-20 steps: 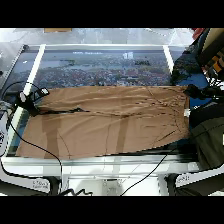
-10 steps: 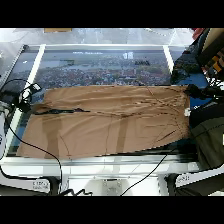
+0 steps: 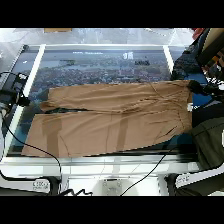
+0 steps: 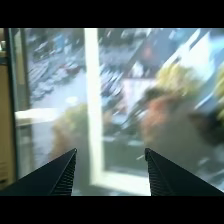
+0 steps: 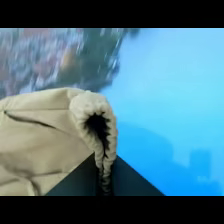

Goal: Fold the clothes and pants, and hang the long-sleeved shirts on hangers.

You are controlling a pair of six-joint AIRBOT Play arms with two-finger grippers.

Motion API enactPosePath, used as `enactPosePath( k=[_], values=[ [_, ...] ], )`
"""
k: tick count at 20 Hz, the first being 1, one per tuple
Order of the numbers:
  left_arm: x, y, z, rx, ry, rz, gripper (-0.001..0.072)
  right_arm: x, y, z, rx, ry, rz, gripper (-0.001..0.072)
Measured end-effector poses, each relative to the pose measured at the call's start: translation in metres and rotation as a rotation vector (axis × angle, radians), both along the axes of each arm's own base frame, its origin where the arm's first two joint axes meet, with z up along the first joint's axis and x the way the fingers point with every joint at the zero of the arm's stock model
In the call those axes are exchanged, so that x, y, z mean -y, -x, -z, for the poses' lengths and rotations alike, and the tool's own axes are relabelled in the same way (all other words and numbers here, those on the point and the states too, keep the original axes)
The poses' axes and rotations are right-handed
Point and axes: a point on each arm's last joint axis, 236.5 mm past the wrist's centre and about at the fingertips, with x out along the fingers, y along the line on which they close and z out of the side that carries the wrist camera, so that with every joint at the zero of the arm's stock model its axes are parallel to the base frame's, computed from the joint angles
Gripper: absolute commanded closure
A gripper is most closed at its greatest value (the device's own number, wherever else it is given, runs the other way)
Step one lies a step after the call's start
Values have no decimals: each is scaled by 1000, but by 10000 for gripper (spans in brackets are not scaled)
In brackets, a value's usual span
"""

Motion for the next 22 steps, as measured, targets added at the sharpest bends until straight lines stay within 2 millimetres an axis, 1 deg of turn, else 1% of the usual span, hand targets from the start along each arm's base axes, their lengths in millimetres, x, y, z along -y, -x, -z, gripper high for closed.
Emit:
enactPosePath(
  k=[1,2,4,6,9,10,11,12,13,15,18,20,21,22],
  values=[
    [5,-3,-1,29,26,-17,244,1,-7,-5,28,21,14,316],
    [12,-8,-3,66,54,-34,243,2,-14,-9,55,41,27,159],
    [26,-17,-7,141,116,-79,243,-1,-25,-17,97,72,40,154],
    [45,-26,-13,204,169,-99,243,-6,-31,-22,119,88,42,159],
    [76,-37,-30,268,213,-80,247,-12,-33,-31,137,97,33,170],
    [87,-40,-37,286,222,-65,278,-15,-32,-38,142,98,25,171],
    [100,-43,-47,308,231,-45,442,-18,-30,-46,149,98,15,172],
    [112,-46,-57,327,237,-23,648,-22,-27,-55,154,99,2,171],
    [126,-47,-68,347,244,2,693,-27,-23,-67,161,106,-14,171],
    [153,-49,-92,391,259,53,694,-32,-13,-94,179,149,-45,171],
    [195,-46,-127,454,287,134,694,-37,10,-140,200,255,-90,171],
    [223,-39,-144,480,350,160,695,-45,29,-170,216,299,-113,171],
    [241,-32,-151,488,414,164,694,-51,39,-184,223,294,-117,172],
    [260,-25,-156,487,483,169,694,-59,51,-198,229,286,-119,201]
  ],
)
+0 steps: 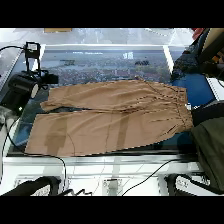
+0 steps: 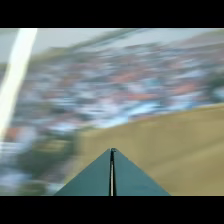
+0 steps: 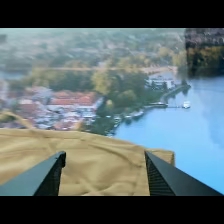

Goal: Fold the clothes and pants, and hang the long-sleeved shirts on hangers.

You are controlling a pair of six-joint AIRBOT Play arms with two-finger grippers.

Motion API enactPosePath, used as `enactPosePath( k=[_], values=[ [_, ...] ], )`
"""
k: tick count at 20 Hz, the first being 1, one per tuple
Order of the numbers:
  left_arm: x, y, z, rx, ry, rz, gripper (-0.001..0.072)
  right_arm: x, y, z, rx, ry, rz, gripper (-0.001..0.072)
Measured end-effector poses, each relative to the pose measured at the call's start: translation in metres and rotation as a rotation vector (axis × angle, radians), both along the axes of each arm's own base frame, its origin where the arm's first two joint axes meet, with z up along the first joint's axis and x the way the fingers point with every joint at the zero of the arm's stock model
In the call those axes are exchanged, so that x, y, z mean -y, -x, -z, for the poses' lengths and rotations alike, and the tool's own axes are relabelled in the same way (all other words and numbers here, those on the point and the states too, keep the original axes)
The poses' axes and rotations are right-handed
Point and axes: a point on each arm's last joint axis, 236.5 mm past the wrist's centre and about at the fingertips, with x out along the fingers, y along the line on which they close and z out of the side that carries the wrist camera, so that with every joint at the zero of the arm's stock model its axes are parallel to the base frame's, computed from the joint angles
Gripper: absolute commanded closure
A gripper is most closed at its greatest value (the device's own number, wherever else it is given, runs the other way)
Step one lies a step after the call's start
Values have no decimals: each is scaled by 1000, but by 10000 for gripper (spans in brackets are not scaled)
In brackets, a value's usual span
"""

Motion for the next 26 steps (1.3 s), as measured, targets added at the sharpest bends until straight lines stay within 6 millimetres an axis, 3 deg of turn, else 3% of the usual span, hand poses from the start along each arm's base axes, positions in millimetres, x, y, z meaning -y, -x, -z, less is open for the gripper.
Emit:
enactPosePath(
  k=[1,2,3,6,8,12,14,17,19,22,26],
  values=[
    [22,10,-5,-10,63,36,695,-7,12,-13,3,-3,-5,406],
    [44,20,-10,-22,115,80,694,-13,23,-23,3,-2,-11,656],
    [63,31,-14,-37,148,123,695,-19,36,-33,-3,4,-19,688],
    [109,69,-32,-69,200,249,695,-32,73,-43,-61,38,-42,687],
    [126,94,-51,-61,222,310,695,-33,97,-33,-144,53,-37,689],
    [131,129,-89,1,240,368,695,-38,138,-3,-286,42,-14,689],
    [125,139,-98,20,218,371,694,-41,163,27,-382,32,-10,688],
    [118,150,-101,12,194,366,694,-53,211,81,-538,-16,11,689],
    [115,152,-101,5,185,363,694,-59,236,107,-570,-69,77,690],
    [112,154,-101,4,174,358,693,-63,260,143,-562,-155,205,690],
    [107,152,-100,7,151,346,693,-71,287,208,-623,-326,393,689]
  ],
)
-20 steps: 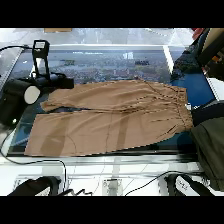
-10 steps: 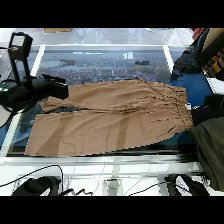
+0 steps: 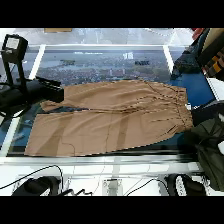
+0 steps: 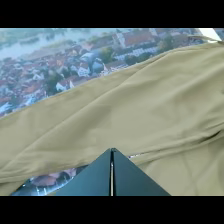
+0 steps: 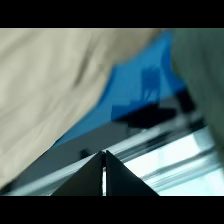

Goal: Fold the clothes and pants, and hang the long-sleeved shirts on hangers.

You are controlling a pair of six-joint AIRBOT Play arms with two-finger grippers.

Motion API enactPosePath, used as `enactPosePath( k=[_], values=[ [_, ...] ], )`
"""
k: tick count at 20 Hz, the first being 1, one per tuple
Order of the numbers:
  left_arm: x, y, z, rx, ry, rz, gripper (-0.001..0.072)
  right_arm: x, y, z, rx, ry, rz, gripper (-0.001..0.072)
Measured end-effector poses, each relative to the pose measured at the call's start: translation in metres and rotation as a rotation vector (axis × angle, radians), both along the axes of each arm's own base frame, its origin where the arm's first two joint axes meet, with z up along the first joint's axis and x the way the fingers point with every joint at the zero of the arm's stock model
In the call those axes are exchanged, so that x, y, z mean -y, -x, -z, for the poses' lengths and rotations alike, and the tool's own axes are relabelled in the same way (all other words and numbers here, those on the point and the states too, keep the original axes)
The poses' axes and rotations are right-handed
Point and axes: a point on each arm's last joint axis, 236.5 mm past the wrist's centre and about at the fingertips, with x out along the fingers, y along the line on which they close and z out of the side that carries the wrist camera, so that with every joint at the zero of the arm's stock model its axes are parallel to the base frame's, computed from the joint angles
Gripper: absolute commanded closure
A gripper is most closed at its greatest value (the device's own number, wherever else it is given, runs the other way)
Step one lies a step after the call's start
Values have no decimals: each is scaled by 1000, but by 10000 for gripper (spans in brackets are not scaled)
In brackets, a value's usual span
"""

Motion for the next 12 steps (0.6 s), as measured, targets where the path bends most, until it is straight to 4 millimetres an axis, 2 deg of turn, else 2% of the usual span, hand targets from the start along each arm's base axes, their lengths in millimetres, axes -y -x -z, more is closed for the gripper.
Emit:
enactPosePath(
  k=[2,3,4,8,12],
  values=[
    [-3,-1,0,6,-13,-7,694,-2,-9,14,55,-63,126,688],
    [-4,-2,0,8,-19,-10,693,-1,-16,16,96,-81,173,603],
    [-5,-2,0,10,-25,-12,694,2,-26,14,148,-94,219,369],
    [-10,-5,-3,30,-46,-23,693,21,-53,8,294,-159,441,153],
    [-15,-8,-6,51,-68,-35,693,29,-60,30,256,-227,588,146]
  ],
)
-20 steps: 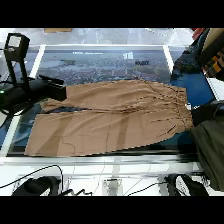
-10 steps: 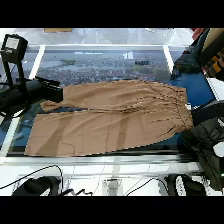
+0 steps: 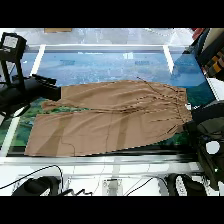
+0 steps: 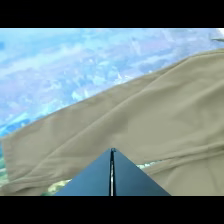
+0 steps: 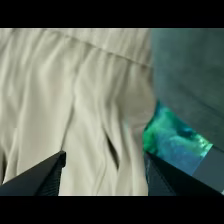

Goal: Fold the clothes and pants, and hang the long-sleeved shirts on hangers.

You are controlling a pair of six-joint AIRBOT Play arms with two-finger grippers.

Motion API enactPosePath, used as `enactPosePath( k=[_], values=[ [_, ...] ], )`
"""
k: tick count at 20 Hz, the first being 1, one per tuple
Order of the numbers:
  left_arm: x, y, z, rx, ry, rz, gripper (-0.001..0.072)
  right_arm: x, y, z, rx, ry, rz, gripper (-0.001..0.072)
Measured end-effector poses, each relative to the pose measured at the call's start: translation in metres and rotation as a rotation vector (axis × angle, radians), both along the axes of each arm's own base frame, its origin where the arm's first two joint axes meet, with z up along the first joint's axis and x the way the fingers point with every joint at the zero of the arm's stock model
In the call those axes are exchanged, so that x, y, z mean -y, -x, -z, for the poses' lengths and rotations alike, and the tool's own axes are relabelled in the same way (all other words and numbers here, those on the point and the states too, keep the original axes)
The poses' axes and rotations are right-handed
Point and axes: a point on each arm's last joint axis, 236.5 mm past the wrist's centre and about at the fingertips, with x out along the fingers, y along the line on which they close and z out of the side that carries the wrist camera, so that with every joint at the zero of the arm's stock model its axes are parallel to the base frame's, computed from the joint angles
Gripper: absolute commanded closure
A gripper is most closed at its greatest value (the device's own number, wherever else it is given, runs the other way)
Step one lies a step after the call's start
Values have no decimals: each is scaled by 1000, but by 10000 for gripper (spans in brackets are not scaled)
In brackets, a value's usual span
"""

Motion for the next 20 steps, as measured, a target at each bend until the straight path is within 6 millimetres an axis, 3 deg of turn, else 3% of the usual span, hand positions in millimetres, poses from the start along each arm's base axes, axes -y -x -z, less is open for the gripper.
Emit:
enactPosePath(
  k=[9,15,16,18,20],
  values=[
    [-6,-2,-2,16,-25,-14,693,12,-11,58,-109,-60,69,145],
    [-6,-3,-2,18,-27,-15,693,27,-30,70,-70,6,46,171],
    [-6,-3,-2,18,-27,-15,693,29,-33,70,-61,28,29,198],
    [-6,-3,-2,18,-27,-15,693,33,-38,68,-45,75,-12,348],
    [-6,-3,-2,17,-27,-15,693,35,-42,66,-37,124,-63,649]
  ],
)
